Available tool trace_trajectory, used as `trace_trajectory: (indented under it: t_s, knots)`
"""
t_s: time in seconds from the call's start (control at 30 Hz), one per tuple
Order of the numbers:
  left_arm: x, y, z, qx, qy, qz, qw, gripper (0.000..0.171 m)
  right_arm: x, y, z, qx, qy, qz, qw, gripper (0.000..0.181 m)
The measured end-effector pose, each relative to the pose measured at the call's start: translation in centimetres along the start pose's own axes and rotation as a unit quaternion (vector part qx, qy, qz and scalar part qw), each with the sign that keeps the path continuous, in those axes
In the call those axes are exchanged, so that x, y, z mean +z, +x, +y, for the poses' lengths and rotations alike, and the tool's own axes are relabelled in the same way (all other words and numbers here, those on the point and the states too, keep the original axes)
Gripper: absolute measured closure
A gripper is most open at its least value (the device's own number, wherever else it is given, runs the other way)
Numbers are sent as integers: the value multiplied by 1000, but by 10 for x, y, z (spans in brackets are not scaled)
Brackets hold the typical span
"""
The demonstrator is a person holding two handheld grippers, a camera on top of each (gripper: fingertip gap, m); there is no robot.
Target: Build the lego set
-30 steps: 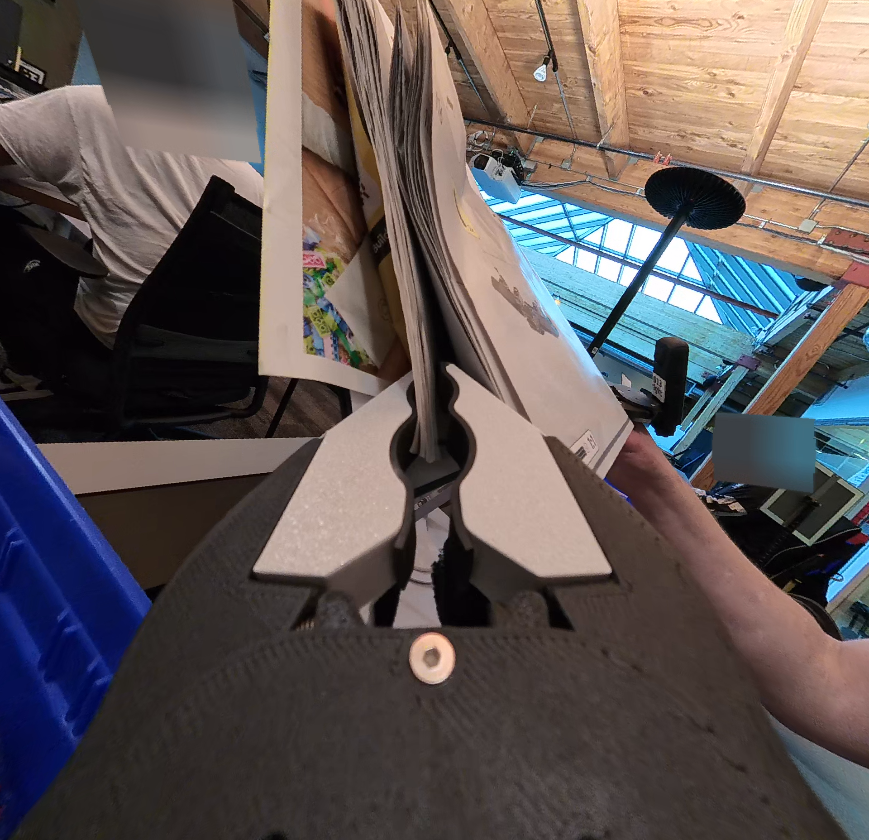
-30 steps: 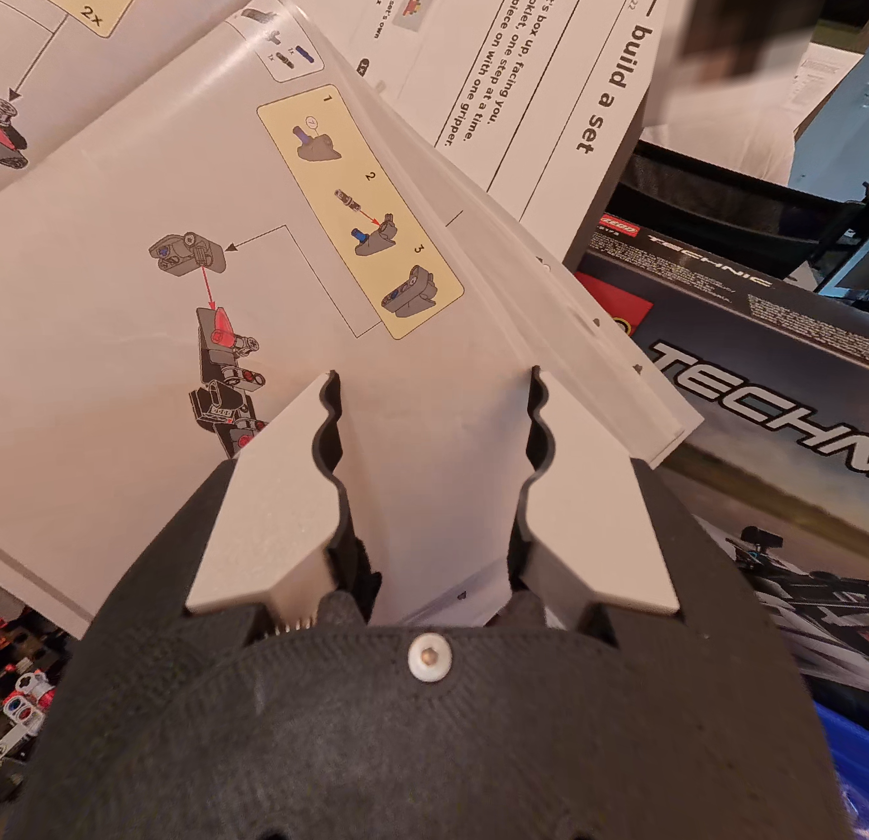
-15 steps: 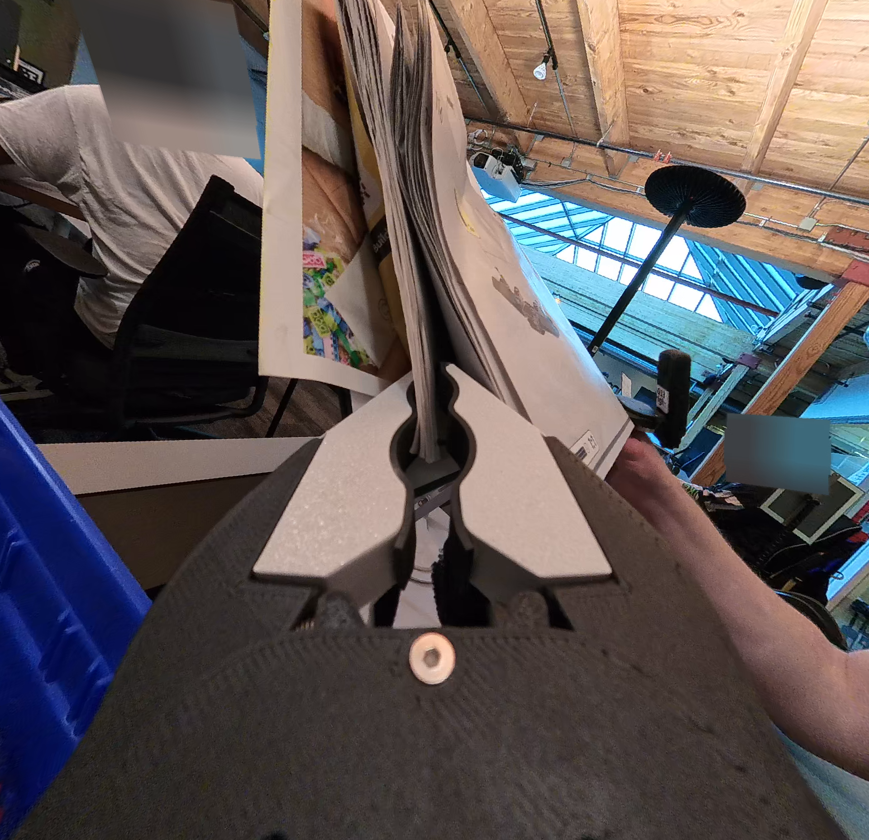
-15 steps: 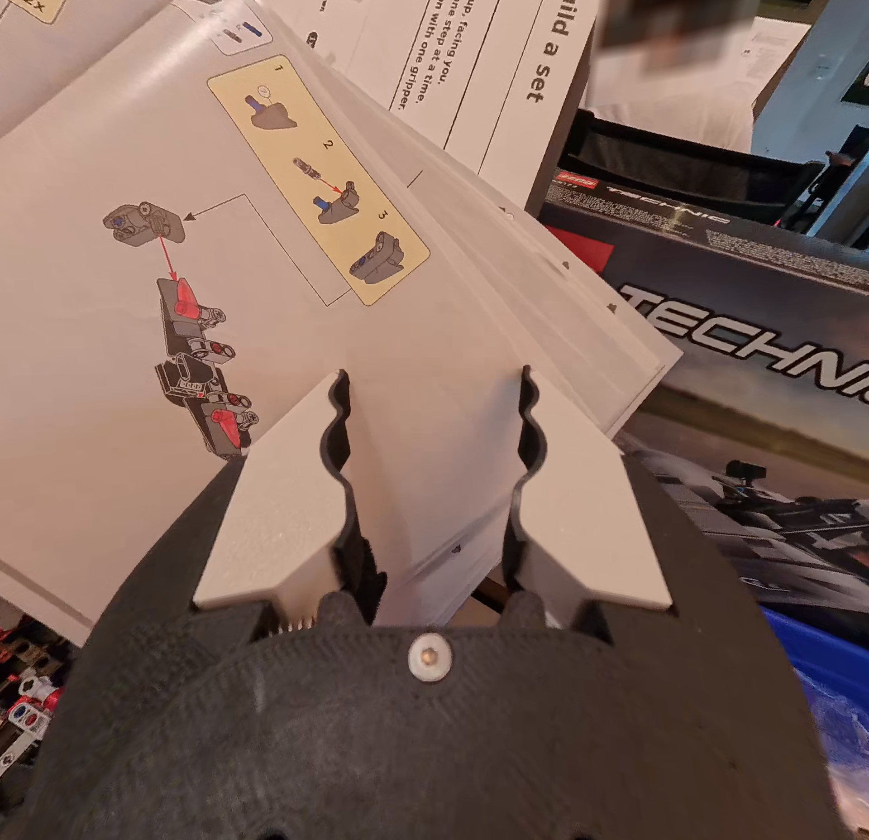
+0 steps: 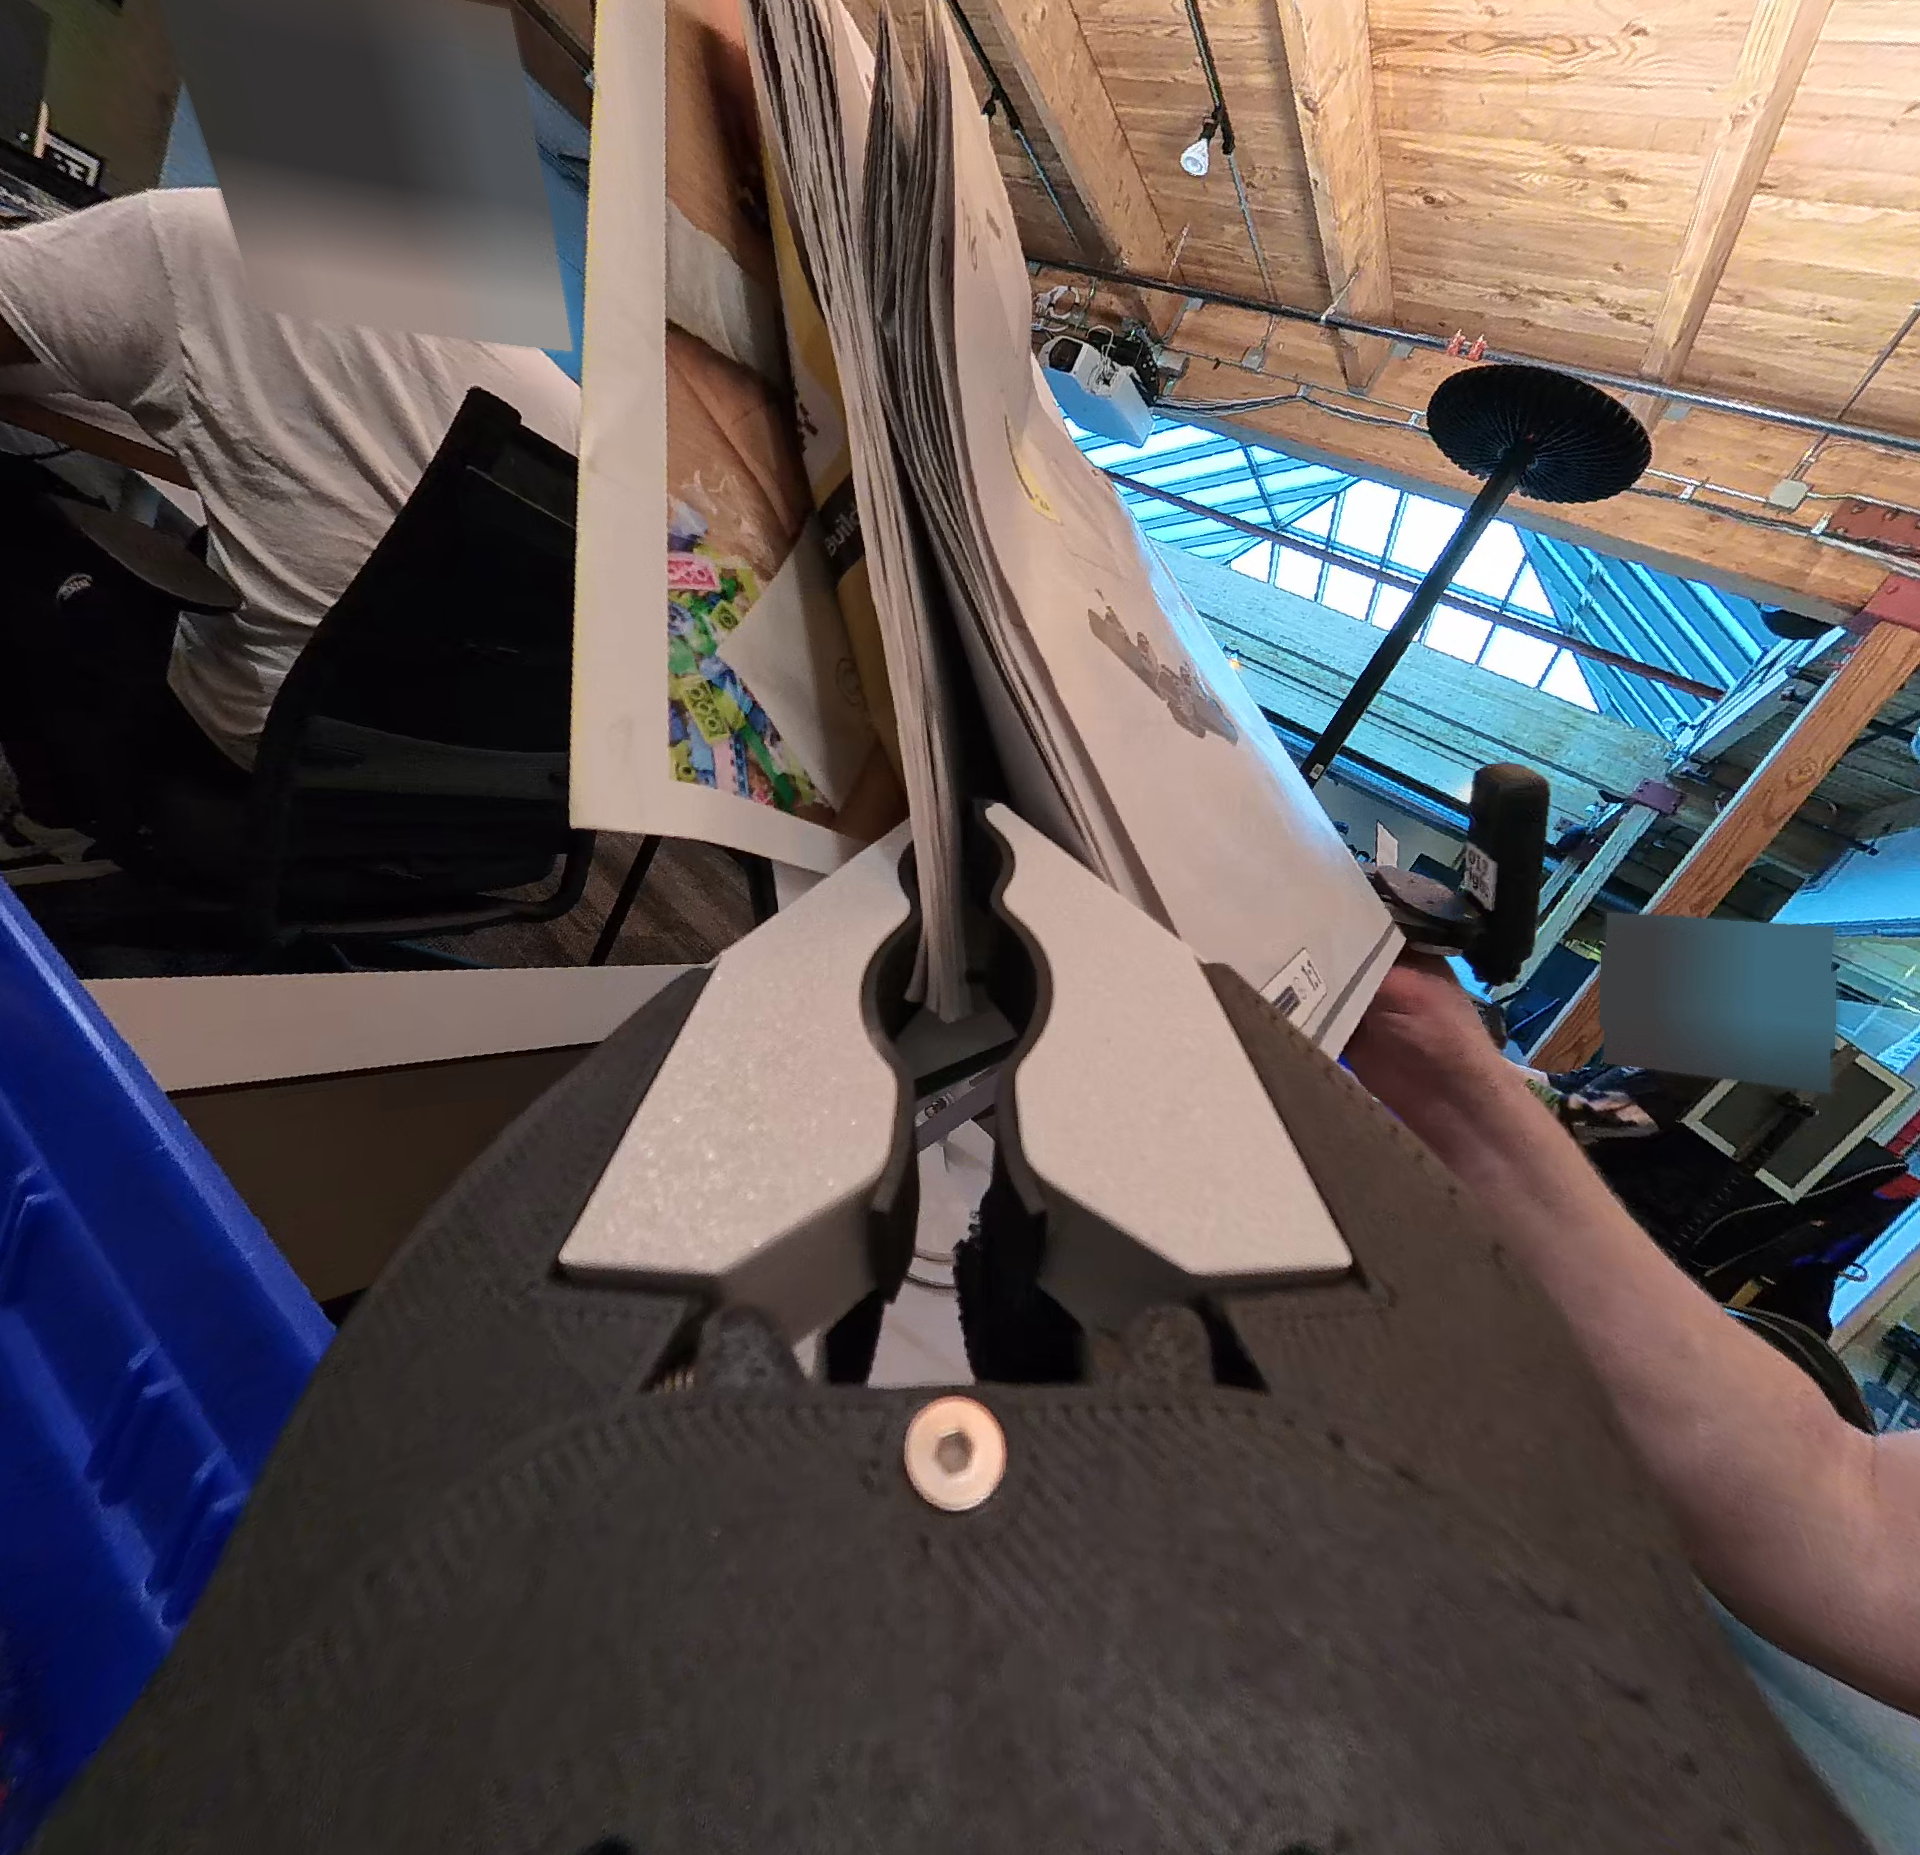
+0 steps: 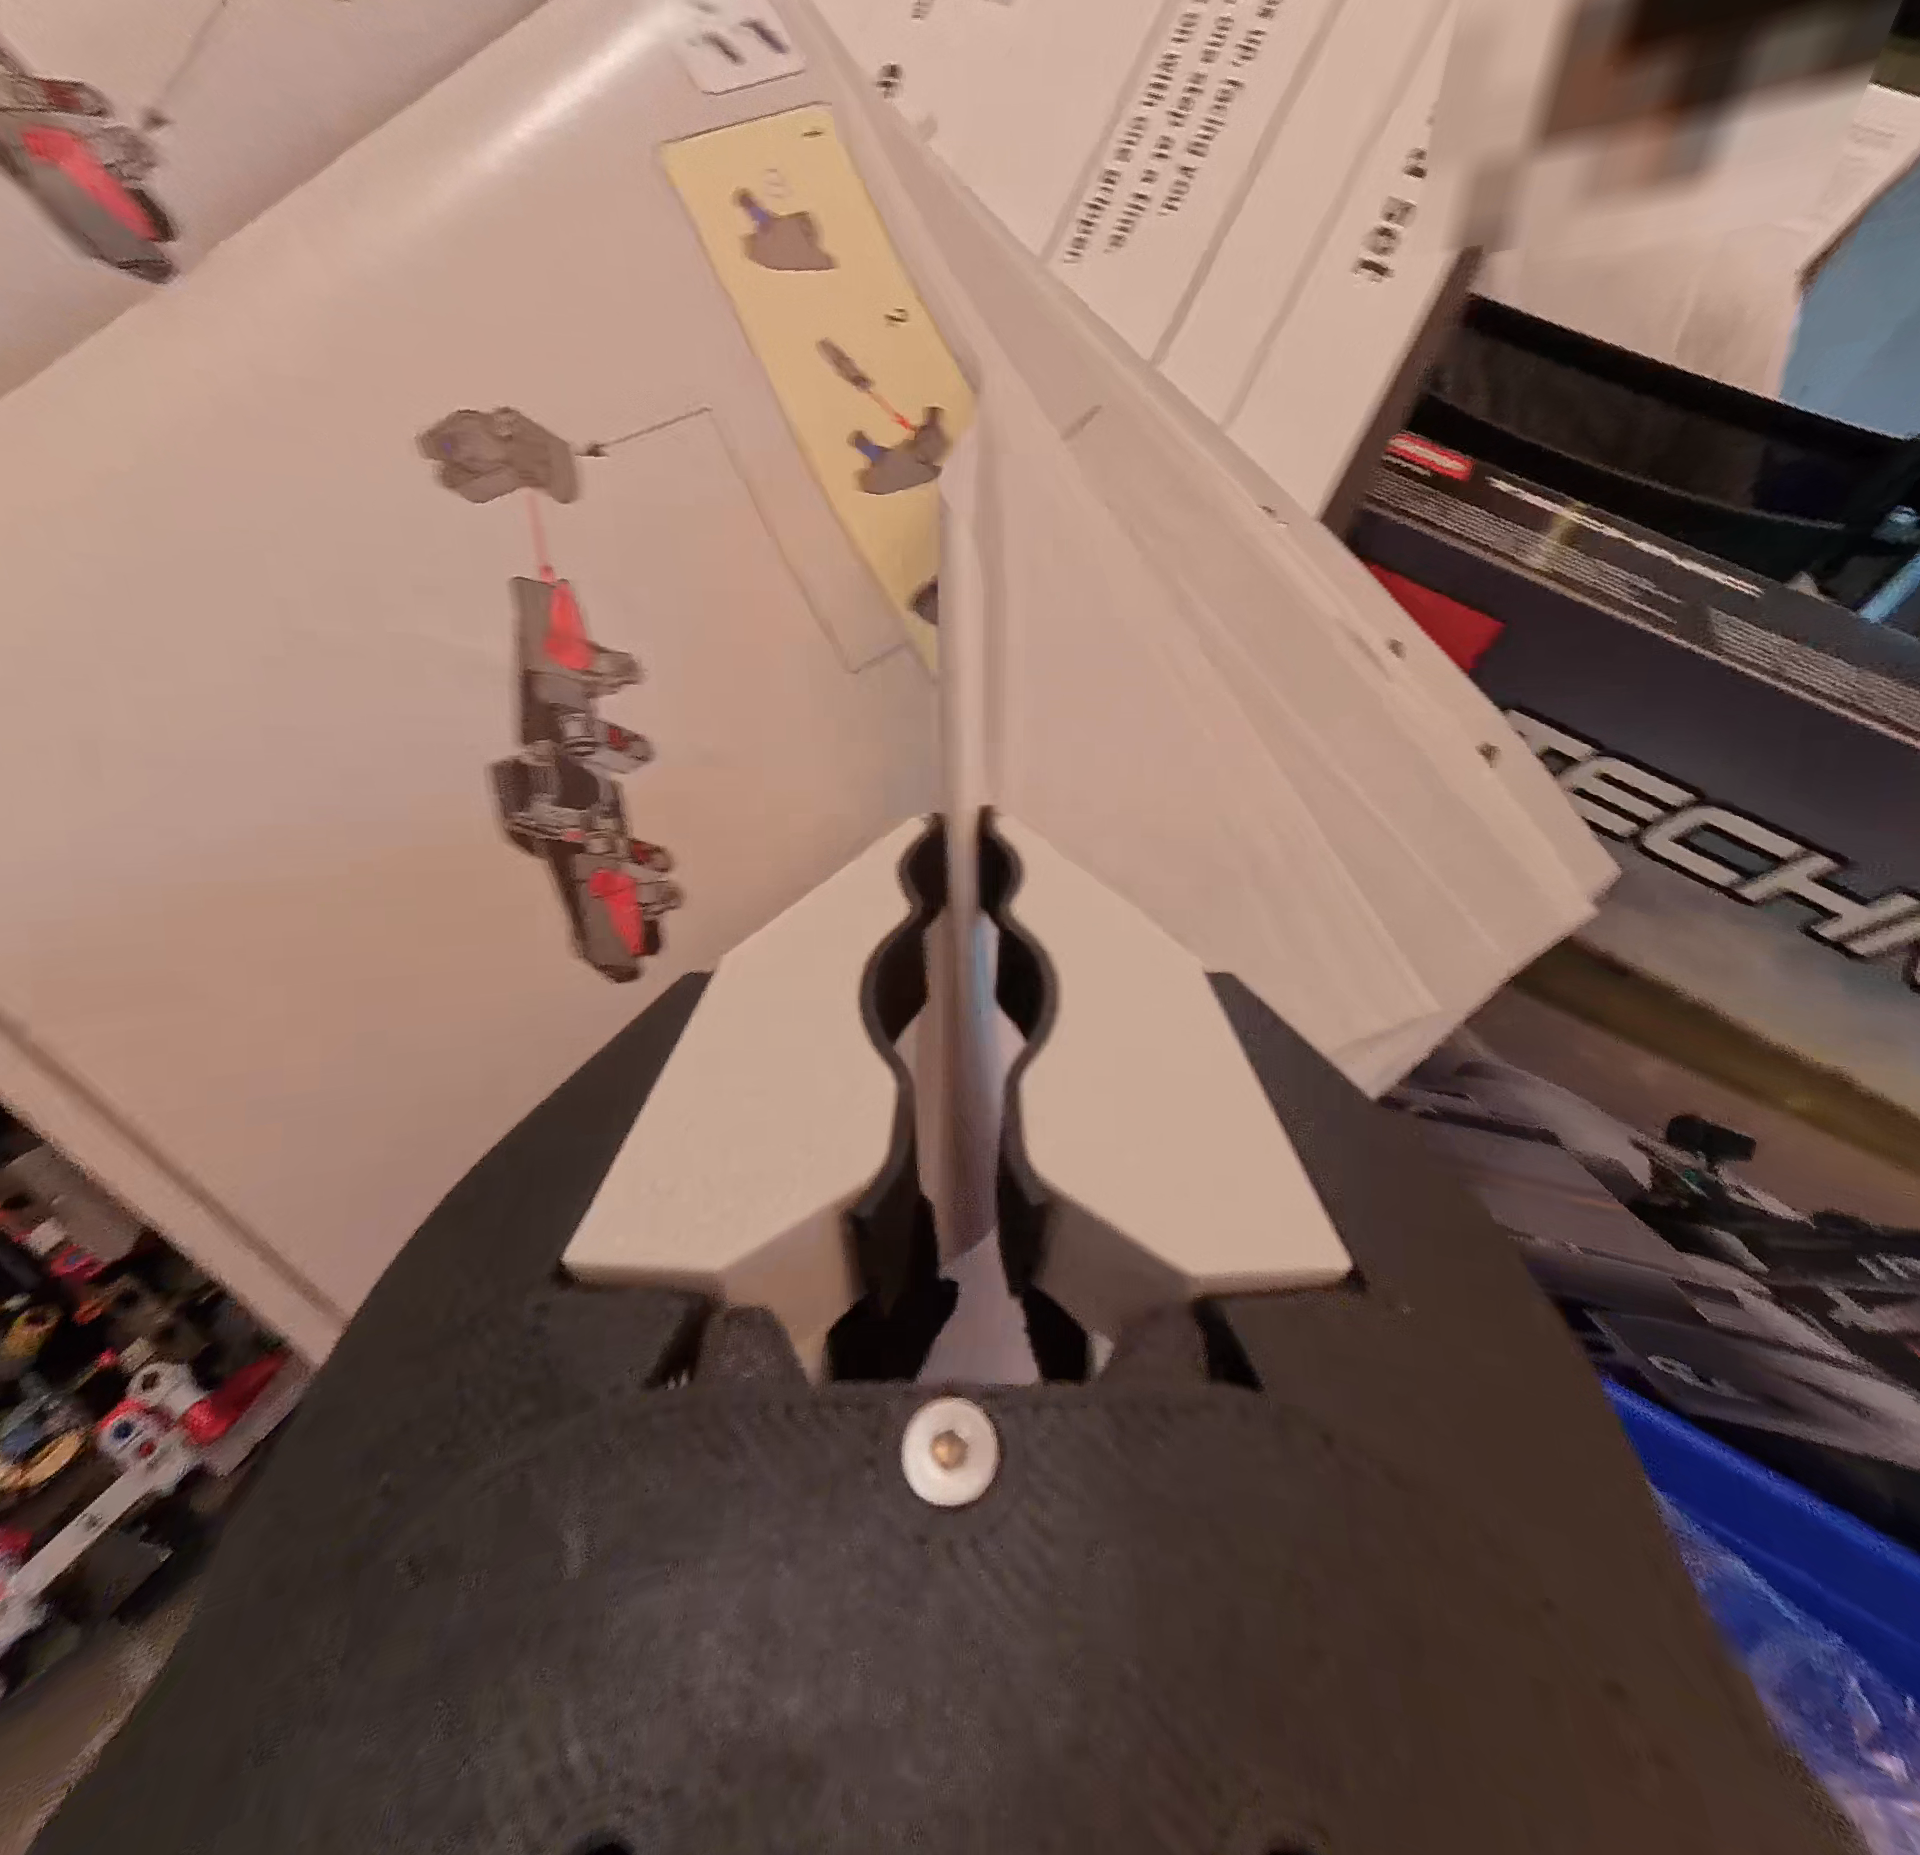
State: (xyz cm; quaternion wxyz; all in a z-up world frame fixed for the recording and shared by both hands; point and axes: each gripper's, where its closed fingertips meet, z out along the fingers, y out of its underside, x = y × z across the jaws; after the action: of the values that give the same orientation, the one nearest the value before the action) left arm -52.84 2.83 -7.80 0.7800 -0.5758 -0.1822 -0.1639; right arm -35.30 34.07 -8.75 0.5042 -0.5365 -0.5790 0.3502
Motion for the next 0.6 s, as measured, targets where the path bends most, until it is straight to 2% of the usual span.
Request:
trace_trajectory:
  t_s: [0.1,0.17,0.23,0.3,0.37,0.43,0.5,0.57,0.6]
  knots:
    - [0,0,0,0,0,0,1000,170,-4,-20,-12,-11,5,-32,999,181]
    - [0,0,0,0,0,1,1000,170,-9,-41,-28,10,20,-86,996,181]
    - [0,0,0,-1,0,1,1000,170,-19,-68,-56,48,57,-159,984,181]
    - [0,0,0,-1,0,1,1000,170,-31,-94,-93,93,106,-236,962,181]
    - [0,0,-1,-2,0,2,1000,170,-34,-116,-124,103,134,-270,948,181]
    - [0,1,-1,-2,1,1,1000,170,-33,-147,-152,95,160,-313,931,171]
    - [0,1,-1,-2,0,2,1000,170,-40,-198,-172,85,167,-415,890,137]
    - [0,1,-1,-3,1,2,1000,170,-43,-239,-173,59,137,-484,862,133]
    - [0,1,-1,-3,1,3,1000,170,-41,-246,-172,47,132,-483,864,129]
